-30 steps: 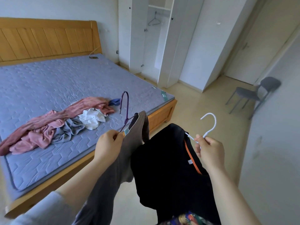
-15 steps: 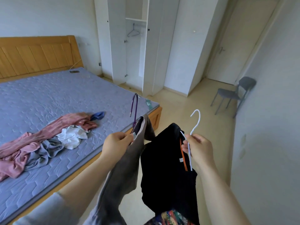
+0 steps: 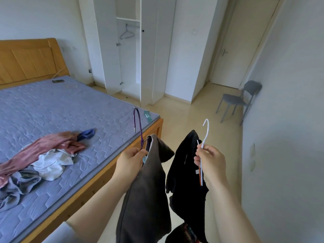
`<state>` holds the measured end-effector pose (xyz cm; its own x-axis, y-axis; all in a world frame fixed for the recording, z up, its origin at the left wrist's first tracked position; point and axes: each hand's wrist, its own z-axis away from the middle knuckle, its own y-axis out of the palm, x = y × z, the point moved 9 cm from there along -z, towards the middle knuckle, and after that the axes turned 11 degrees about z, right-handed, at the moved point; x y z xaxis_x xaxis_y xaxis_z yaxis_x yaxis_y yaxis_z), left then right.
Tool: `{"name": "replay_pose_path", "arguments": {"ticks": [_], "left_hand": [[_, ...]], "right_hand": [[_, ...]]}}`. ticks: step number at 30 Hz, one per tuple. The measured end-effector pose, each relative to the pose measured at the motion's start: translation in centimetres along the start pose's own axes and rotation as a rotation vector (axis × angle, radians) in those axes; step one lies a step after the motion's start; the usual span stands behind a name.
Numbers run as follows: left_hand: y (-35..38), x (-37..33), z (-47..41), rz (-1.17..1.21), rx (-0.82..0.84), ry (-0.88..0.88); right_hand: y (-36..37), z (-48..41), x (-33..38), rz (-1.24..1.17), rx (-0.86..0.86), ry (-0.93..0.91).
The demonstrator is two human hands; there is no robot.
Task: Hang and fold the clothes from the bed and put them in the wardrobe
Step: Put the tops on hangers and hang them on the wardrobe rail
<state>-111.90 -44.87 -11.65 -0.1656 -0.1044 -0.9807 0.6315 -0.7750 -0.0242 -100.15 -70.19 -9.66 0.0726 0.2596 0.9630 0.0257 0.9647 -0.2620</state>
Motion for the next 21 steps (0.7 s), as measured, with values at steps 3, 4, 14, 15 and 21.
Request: {"name": "replay_pose_path", "arguments": {"ticks": [3, 4, 14, 15, 21], "left_hand": [[0.9, -1.1, -3.2, 0.037, 0.073, 0.023], [1.2, -1.5, -4.4, 0.037, 0.102, 0.041], [5.7, -3.1, -14.8, 0.045, 0.319, 0.025], [6.3, -3.2, -15.5, 0.064, 0.339, 0.026], [10.0, -3.5, -21.8, 0.074, 0.325, -0.004]], "right_hand": [[1.0, -2.2, 0.2, 0.025, -0.043, 0.022], [1.4, -3.0, 0.3, 0.030, -0.061, 0.032], [3.9, -9.4, 1.3, 0.008, -0.191, 0.100], [4.1, -10.2, 1.4, 0.009, -0.197, 0.100], [5.5, -16.6, 1.9, 0.026, -0.202, 0.093]]}}
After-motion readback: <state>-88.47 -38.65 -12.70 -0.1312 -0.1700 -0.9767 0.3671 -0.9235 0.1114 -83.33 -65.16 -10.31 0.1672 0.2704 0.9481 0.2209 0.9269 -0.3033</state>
